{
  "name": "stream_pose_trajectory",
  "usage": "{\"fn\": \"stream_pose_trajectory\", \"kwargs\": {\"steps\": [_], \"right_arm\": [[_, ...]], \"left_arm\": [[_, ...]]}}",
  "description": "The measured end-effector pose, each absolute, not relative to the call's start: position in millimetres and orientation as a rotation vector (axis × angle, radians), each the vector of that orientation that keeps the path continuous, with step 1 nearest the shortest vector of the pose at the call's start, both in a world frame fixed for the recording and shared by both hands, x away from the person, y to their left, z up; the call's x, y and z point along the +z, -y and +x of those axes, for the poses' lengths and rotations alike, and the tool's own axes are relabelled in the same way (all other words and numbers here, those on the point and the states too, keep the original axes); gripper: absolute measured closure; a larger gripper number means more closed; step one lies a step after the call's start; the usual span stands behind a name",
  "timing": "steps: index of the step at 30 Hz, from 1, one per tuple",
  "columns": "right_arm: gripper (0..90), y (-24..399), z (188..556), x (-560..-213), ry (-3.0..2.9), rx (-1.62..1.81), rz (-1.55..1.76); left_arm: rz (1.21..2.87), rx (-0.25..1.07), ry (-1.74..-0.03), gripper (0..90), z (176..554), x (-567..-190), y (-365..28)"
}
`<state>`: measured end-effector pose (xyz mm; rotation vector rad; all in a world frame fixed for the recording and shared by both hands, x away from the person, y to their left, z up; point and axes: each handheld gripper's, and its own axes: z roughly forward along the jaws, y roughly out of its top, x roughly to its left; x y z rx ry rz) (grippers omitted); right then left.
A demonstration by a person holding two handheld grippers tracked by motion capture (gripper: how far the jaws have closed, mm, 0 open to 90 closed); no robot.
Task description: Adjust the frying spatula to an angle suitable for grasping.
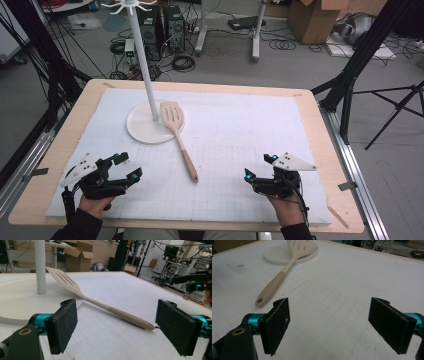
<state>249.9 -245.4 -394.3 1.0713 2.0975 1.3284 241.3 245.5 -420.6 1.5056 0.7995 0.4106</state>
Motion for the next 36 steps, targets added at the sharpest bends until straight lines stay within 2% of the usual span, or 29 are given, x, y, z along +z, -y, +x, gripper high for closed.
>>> {"fn": "stream_pose_trajectory", "kwargs": {"steps": [7,13,25,36], "right_arm": [[16.9,225.9,258.7,-390.7,-2.146,1.327,1.071],[17.5,190.9,271.1,-387.9,-2.203,1.327,1.026],[26.6,124.3,303.3,-390.4,-2.317,1.315,0.968],[25.1,93.9,323.2,-390.8,-2.336,1.313,0.984]], "left_arm": [[1.492,0.408,-0.808,18.7,242.1,-420.6,-250.1],[1.476,0.406,-0.813,19.1,242.7,-420.3,-254.8],[1.471,0.395,-0.819,19.9,244.6,-421.2,-258.4],[1.470,0.387,-0.816,20.1,245.5,-421.5,-260.6]]}}
